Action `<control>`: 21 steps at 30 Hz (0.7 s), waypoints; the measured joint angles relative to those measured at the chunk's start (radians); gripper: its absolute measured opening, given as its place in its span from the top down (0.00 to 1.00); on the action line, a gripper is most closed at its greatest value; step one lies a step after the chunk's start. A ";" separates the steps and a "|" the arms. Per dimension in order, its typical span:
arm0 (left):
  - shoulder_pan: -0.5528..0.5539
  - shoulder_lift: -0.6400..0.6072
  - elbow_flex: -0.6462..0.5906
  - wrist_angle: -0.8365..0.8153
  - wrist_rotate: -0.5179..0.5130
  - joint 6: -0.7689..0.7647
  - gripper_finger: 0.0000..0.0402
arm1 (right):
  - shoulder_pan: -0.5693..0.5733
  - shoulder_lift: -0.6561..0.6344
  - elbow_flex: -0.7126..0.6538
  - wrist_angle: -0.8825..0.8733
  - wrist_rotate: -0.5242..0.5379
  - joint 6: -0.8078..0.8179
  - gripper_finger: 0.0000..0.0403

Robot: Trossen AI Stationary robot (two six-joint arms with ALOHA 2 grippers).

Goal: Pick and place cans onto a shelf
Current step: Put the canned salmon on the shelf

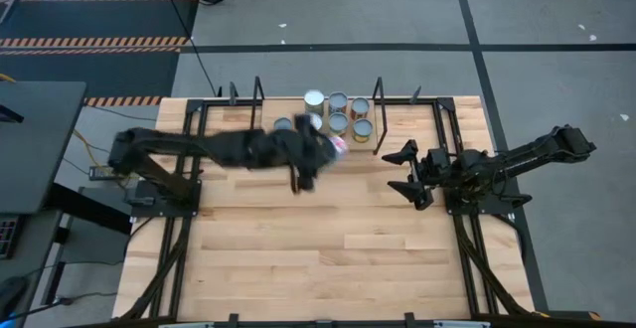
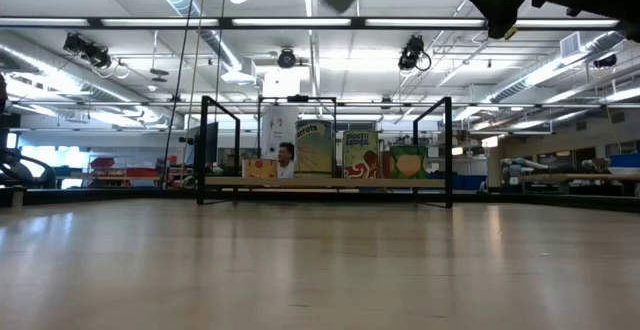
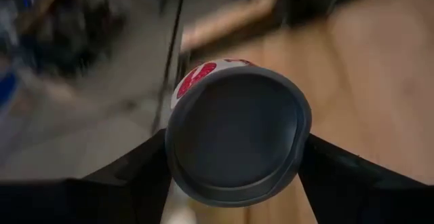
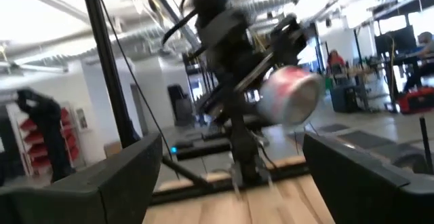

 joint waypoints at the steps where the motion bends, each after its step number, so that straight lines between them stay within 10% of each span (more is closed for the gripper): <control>1: 0.034 -0.023 0.000 -0.069 0.014 -0.020 0.31 | 0.000 0.002 0.000 -0.017 0.001 0.000 0.09; 11: 0.496 -0.105 0.032 -0.418 0.296 -0.016 0.32 | -0.009 0.009 0.000 -0.085 0.004 -0.002 0.10; 21: 0.782 0.170 0.312 -0.606 0.426 0.184 0.32 | -0.062 0.010 0.000 -0.162 0.057 -0.006 0.10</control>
